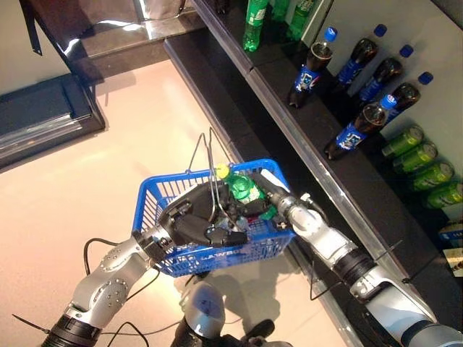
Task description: Pick up the drink and place into the basket.
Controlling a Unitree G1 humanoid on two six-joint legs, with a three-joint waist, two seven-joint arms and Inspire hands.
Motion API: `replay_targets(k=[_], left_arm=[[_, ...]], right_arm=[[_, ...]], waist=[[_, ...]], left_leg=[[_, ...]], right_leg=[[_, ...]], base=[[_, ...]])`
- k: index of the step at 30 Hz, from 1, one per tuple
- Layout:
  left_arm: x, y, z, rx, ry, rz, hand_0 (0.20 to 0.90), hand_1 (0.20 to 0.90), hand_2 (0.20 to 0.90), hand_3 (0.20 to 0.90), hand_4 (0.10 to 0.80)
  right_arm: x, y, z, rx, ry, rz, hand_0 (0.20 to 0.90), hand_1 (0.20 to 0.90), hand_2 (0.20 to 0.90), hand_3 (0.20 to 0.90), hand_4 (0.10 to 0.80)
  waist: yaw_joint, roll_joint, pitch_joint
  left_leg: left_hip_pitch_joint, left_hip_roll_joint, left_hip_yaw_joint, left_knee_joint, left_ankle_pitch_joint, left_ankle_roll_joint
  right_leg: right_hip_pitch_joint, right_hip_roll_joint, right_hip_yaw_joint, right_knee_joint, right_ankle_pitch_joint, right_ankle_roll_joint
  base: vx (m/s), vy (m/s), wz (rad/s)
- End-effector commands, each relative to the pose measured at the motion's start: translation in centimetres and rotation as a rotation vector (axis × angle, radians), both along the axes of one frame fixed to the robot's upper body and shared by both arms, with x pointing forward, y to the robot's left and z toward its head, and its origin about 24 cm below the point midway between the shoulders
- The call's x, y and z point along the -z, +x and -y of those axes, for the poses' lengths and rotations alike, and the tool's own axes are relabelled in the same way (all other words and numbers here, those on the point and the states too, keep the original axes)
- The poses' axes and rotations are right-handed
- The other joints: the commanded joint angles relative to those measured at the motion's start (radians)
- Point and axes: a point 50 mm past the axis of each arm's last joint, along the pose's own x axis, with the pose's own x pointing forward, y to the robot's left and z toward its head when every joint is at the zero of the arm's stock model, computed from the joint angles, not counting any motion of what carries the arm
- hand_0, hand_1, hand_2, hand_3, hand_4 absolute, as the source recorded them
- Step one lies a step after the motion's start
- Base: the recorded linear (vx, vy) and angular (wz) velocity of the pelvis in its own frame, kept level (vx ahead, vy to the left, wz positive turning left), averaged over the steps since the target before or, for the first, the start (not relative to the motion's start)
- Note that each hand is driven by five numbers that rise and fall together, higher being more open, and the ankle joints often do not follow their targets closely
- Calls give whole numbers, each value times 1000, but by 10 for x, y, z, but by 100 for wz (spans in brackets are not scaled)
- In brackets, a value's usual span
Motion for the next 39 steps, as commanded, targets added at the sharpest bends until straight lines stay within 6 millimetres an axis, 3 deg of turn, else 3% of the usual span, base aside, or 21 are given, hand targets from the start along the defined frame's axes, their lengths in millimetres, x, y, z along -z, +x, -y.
replay_targets(k=[1,17,24,39], left_arm=[[-115,-47,52,487,-489,671,300,300,300,200,100],[-120,-57,61,625,-440,748,300,300,300,200,100],[-127,-62,68,689,-406,817,300,300,300,200,100],[-133,-68,77,749,-425,832,300,300,300,200,100]], right_arm=[[11,-6,-21,-124,-96,30,300,300,300,200,100],[12,-11,-41,-319,-275,32,300,300,300,200,100],[23,-17,-52,-405,-340,-33,300,300,300,200,100],[30,-25,-80,-467,-260,-129,300,300,300,200,100]], waist=[[-15,-8,-404],[-7,-10,-414],[-3,-14,-422],[11,-18,-427]], left_leg=[[5,-11,7,-37,-26,22],[5,-16,-3,-37,-24,21],[6,-20,-10,-37,-25,23],[13,-30,-26,-37,-28,25]], right_leg=[[12,-18,-15,59,-23,11],[14,-16,-16,59,-26,14],[17,-15,-19,58,-26,15],[22,-15,-20,57,-23,14]], base=[[0,0,0],[0,0,0],[0,0,0],[0,0,0]])
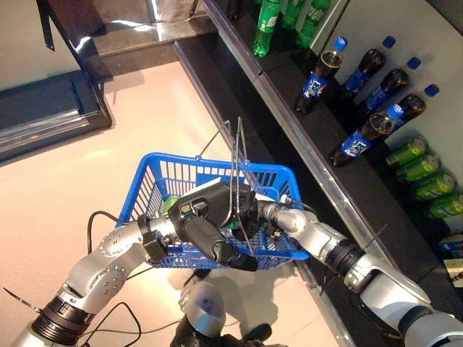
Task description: Pick up the drink and place into the basket.
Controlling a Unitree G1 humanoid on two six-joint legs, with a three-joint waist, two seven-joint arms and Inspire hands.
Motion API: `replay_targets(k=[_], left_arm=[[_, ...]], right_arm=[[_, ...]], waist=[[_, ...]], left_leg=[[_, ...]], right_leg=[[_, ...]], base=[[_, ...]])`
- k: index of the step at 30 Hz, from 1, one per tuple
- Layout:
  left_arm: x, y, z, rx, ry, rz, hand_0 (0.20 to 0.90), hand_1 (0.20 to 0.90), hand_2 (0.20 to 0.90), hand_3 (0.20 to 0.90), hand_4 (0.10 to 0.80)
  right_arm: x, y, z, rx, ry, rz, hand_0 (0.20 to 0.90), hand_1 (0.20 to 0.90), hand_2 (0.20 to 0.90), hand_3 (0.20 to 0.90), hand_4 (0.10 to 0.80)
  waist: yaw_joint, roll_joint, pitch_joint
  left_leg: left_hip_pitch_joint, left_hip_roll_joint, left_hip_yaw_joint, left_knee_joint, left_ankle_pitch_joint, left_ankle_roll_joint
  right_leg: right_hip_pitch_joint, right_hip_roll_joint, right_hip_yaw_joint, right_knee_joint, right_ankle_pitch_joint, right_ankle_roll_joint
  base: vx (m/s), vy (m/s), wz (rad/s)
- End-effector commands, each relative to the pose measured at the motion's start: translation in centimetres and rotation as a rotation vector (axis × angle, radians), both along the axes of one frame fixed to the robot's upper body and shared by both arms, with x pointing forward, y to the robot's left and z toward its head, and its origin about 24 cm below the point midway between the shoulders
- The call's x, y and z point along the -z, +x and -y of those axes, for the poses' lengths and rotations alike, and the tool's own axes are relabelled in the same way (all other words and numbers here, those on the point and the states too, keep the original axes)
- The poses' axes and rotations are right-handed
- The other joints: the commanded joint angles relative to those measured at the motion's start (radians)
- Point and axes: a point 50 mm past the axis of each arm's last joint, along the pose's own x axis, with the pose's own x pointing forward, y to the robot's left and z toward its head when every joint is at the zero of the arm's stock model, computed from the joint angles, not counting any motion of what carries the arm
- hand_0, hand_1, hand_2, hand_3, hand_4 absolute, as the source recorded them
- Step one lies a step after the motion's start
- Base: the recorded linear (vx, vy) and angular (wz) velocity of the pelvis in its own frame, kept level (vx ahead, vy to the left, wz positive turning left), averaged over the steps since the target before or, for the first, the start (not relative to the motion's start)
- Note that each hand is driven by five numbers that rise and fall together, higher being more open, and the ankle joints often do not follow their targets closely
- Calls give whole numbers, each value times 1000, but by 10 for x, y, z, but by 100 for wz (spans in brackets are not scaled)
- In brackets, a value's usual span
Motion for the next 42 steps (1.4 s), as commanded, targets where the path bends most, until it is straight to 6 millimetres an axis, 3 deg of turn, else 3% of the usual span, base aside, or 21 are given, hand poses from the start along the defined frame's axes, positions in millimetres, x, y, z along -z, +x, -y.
replay_targets(k=[1,11,12,14,15,34,42], left_arm=[[-99,-67,57,587,-541,571,300,300,300,200,100],[-99,-68,58,597,-556,571,300,300,300,200,100],[-100,-69,58,597,-557,570,300,300,300,200,100],[-100,-69,59,597,-556,570,300,300,300,200,100],[-100,-69,59,597,-555,571,300,300,300,200,100],[-97,-62,57,491,-533,570,300,300,300,200,100],[-91,-47,49,307,-493,541,300,300,300,200,100]], right_arm=[[17,-23,-49,-162,62,-71,300,300,300,200,100],[30,-34,-64,-166,99,-127,300,300,300,200,100],[31,-35,-64,-165,94,-131,394,394,394,310,210],[33,-35,-64,-161,89,-135,749,749,749,724,624],[33,-35,-65,-158,89,-137,900,900,900,900,800],[25,-29,-62,-121,106,-101,900,900,900,900,800],[15,-20,-52,-36,150,-49,900,900,900,900,800]], waist=[[-20,-5,-420],[-16,3,-425],[-15,4,-425],[-15,3,-423],[-14,2,-423],[-20,0,-425],[-31,1,-422]], left_leg=[[5,-25,-16,-38,-27,26],[1,-29,-19,-38,-27,29],[2,-29,-18,-38,-27,29],[1,-28,-17,-38,-27,29],[1,-28,-17,-38,-27,30],[5,-27,-8,-38,-28,30],[12,-24,5,-38,-30,30]], right_leg=[[10,-11,-16,57,-21,12],[6,-15,-13,53,-16,14],[6,-15,-13,52,-16,14],[7,-15,-14,52,-16,14],[7,-15,-14,51,-16,14],[4,-12,-9,53,-15,10],[5,-13,-4,50,-9,12]], base=[[0,0,0],[0,0,0],[0,0,0],[0,0,0],[0,0,0],[0,0,0],[0,0,0]])
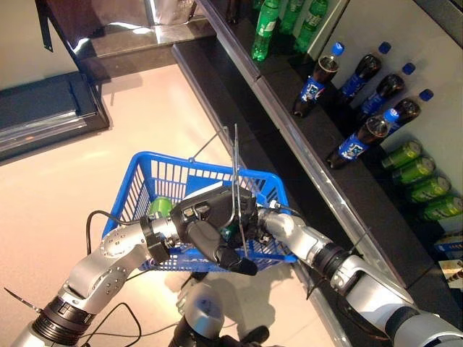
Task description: Pick up the drink and place into the basket.
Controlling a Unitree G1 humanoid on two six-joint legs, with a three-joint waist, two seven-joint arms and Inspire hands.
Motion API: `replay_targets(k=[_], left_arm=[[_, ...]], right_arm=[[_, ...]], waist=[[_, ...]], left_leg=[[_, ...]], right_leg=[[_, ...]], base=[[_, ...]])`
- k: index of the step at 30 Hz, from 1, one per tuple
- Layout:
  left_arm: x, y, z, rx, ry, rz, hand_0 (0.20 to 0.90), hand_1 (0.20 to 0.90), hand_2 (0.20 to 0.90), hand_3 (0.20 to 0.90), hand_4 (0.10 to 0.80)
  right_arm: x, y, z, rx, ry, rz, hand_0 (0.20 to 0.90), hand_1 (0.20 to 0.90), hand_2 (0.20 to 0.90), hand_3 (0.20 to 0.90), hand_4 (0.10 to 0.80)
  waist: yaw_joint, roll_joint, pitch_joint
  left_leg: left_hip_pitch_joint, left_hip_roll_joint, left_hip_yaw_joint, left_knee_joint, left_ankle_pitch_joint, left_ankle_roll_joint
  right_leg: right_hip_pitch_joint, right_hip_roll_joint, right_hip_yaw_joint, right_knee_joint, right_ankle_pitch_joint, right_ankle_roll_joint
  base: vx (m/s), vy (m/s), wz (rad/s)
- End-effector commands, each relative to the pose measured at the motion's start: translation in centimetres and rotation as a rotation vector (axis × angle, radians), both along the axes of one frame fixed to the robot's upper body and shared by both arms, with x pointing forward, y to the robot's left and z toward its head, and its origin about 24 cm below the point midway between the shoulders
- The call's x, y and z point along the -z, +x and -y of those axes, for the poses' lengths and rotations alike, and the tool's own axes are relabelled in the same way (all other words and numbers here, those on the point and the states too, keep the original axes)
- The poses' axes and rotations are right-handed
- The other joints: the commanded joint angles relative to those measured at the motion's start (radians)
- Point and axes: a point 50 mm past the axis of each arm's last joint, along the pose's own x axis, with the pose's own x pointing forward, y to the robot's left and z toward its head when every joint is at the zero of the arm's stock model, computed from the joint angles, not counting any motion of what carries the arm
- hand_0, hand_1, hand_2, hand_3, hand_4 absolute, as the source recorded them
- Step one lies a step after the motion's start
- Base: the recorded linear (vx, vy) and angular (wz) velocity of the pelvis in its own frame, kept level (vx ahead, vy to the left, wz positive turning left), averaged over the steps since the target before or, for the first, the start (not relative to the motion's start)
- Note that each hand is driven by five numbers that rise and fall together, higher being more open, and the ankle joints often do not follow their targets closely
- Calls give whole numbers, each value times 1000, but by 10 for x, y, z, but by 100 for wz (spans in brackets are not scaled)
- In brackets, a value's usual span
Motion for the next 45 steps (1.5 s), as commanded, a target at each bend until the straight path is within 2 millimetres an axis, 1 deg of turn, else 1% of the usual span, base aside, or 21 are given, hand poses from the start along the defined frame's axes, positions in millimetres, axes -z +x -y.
replay_targets(k=[1,6,10,17,22,28,31,33,36,41,43,44,45], left_arm=[[-95,-47,49,370,-572,497,300,300,300,200,100],[-89,-39,41,279,-530,496,300,300,300,200,100],[-86,-32,36,201,-500,490,300,300,300,200,100],[-79,-19,24,32,-447,474,300,300,300,200,100],[-72,-14,18,-48,-422,461,300,300,300,200,100],[-58,-2,1,-291,-394,407,300,300,300,200,100],[-51,1,-9,-405,-390,395,300,300,300,200,100],[-49,2,-12,-438,-391,394,300,300,300,200,100],[-48,4,-12,-461,-390,394,300,300,300,200,100],[-47,10,-13,-530,-390,381,300,300,300,200,100],[-45,12,-17,-584,-394,374,300,300,300,200,100],[-45,12,-17,-584,-394,374,300,300,300,200,100],[-43,12,-21,-639,-405,366,300,300,300,200,100]], right_arm=[[4,-17,-36,-40,122,9,900,900,900,900,800],[-7,-10,-28,12,161,42,900,900,900,900,800],[-11,-9,-20,48,194,57,900,900,900,900,800],[-18,-12,-9,106,298,77,900,900,900,900,800],[-23,-12,-3,144,347,102,900,900,900,900,800],[-27,-19,11,219,440,146,900,900,900,900,800],[-30,-25,20,219,458,167,900,900,900,900,800],[-33,-26,23,215,461,178,900,900,900,900,800],[-35,-26,25,216,463,190,900,900,900,900,800],[-47,-22,28,233,487,215,900,900,900,900,800],[-47,-24,32,236,483,220,900,900,900,900,800],[-47,-24,32,236,483,220,900,900,900,900,800],[-48,-27,36,242,487,222,900,900,900,900,800]], waist=[[-31,10,-415],[-46,15,-410],[-62,21,-409],[-93,29,-406],[-110,35,-404],[-151,52,-399],[-179,61,-396],[-190,64,-393],[-198,66,-390],[-218,68,-384],[-228,70,-383],[-228,70,-383],[-237,70,-383]], left_leg=[[12,-19,5,-38,-30,30],[16,-15,18,-38,-32,29],[19,-10,33,-38,-33,29],[22,-5,56,-38,-34,30],[24,-2,67,-38,-34,30],[29,8,102,-38,-36,33],[32,19,133,-38,-37,31],[34,24,147,-38,-38,30],[37,26,156,-38,-39,30],[45,30,173,-38,-43,30],[48,33,182,-38,-45,29],[48,33,182,-38,-45,29],[50,35,190,-38,-47,29]], right_leg=[[6,-9,-4,50,-7,10],[3,-11,5,49,-5,11],[0,-14,12,49,-4,12],[-6,-16,26,44,0,14],[-11,-17,35,42,2,16],[-19,-20,66,31,10,20],[-23,-26,79,23,16,25],[-24,-29,83,19,19,27],[-25,-31,84,16,22,28],[-26,-37,87,13,27,30],[-30,-38,94,12,29,32],[-30,-38,94,12,29,32],[-33,-38,101,11,29,32]], base=[[0,0,0],[0,0,0],[-10,5,-3],[-17,2,-9],[-15,2,-9],[-17,10,-13],[-26,20,-26],[-20,9,-19],[-6,2,-19],[11,-3,-11],[15,3,-9],[11,2,-10],[9,-2,-5]])
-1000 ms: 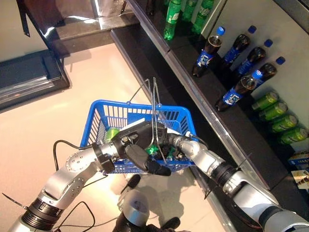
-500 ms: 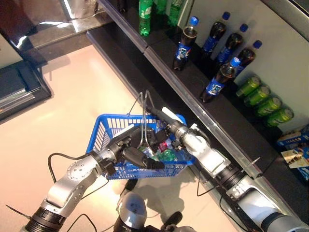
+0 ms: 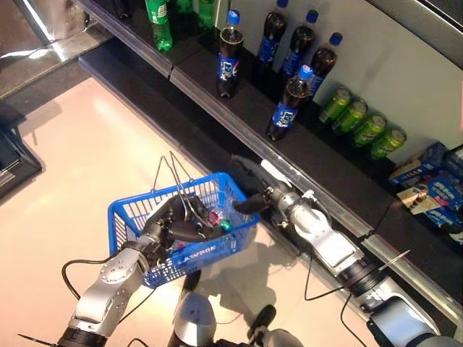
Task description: Pick up the drink and place into the basket.
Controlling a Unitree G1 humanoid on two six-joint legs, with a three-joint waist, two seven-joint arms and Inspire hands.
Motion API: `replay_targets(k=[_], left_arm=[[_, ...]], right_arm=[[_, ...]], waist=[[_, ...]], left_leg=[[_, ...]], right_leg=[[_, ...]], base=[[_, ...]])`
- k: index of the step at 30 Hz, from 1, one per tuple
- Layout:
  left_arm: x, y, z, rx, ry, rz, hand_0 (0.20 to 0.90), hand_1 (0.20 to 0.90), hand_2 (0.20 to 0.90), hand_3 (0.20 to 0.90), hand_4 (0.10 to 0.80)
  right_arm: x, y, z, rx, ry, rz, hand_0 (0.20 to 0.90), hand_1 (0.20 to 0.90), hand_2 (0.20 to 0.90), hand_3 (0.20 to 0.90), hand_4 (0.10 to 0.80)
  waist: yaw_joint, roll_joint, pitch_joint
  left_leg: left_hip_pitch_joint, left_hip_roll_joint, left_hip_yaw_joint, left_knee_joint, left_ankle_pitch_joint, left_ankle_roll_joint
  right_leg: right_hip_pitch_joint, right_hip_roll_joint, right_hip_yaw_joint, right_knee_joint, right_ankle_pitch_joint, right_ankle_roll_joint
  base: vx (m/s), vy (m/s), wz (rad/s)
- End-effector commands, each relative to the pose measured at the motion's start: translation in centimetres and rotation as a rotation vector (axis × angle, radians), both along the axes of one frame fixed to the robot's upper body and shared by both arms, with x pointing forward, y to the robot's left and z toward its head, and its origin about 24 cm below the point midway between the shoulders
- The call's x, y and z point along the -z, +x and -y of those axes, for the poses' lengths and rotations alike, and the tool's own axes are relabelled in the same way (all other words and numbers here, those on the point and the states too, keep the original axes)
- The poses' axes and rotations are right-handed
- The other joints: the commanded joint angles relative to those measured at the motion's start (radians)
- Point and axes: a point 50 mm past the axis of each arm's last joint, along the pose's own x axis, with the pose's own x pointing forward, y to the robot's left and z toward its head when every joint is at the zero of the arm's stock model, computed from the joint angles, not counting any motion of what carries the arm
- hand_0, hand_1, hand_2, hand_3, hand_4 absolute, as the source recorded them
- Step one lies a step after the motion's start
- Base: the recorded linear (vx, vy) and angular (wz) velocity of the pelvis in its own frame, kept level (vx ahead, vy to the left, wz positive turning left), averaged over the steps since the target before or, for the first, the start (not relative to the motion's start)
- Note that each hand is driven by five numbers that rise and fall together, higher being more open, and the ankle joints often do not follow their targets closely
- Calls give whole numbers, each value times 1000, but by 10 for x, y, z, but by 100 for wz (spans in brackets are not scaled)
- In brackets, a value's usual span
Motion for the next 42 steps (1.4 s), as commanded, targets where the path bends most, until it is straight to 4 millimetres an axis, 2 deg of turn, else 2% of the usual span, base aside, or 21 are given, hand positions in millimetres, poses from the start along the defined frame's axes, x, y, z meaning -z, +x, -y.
replay_targets(k=[1,7,10,15,22,29,33,34,36,38,42], left_arm=[[-110,6,32,88,-264,689,300,300,300,200,100],[-102,7,18,-47,-251,680,300,300,300,200,100],[-96,6,5,-159,-246,682,300,300,300,200,100],[-88,3,-8,-261,-240,680,300,300,300,200,100],[-69,-4,-34,-452,-205,634,300,300,300,200,100],[-46,-11,-62,-625,-149,551,300,300,300,200,100],[-42,-13,-65,-644,-140,540,300,300,300,200,100],[-31,-17,-74,-710,-100,503,300,300,300,200,100],[-17,-21,-82,-755,-83,448,300,300,300,200,100],[-11,-22,-85,-772,-74,427,300,300,300,200,100],[28,-32,-100,-864,-41,256,300,300,300,200,100]], right_arm=[[11,-18,-5,-47,50,15,900,900,900,900,800],[5,-23,6,-25,105,47,900,900,900,900,800],[2,-29,17,2,163,76,900,900,900,900,800],[4,-39,28,50,241,107,900,900,900,900,800],[19,-52,53,176,350,124,900,900,900,900,800],[44,-68,92,359,389,87,900,900,900,900,800],[47,-70,96,379,393,84,900,900,900,900,800],[53,-77,109,458,411,84,900,900,900,900,800],[60,-83,119,517,407,80,900,900,900,900,800],[63,-85,123,541,410,73,900,900,900,900,800],[86,-98,145,686,408,10,900,900,900,900,800]], waist=[[-24,67,-382],[-49,69,-381],[-73,75,-383],[-100,83,-386],[-146,94,-392],[-201,96,-398],[-205,96,-399],[-226,96,-399],[-239,96,-401],[-246,96,-402],[-280,99,-402]], left_leg=[[5,9,27,-12,-33,20],[10,15,46,-12,-36,20],[13,20,61,-12,-40,18],[16,25,80,-12,-43,18],[20,29,105,-12,-49,16],[25,26,113,-12,-56,15],[25,25,115,-12,-57,15],[29,23,124,-12,-60,16],[31,22,134,-12,-62,17],[34,21,138,-12,-64,18],[49,15,156,-12,-76,23]], right_leg=[[39,-38,-35,10,2,44],[30,-36,-18,7,5,45],[22,-37,-3,5,6,48],[13,-40,16,1,10,50],[1,-44,38,-2,14,50],[-6,-41,63,-2,14,51],[-7,-41,67,-2,13,51],[-12,-39,80,-2,14,51],[-14,-37,91,-2,15,51],[-15,-36,97,-2,15,50],[-16,-32,125,2,12,47]], base=[[10,-6,-7],[5,-8,-9],[-5,-7,-16],[-11,-1,-18],[-18,-3,-13],[-12,-3,-3],[-9,-4,-7],[-29,-9,-13],[-26,-8,-11],[-6,-1,-21],[2,7,-15]])
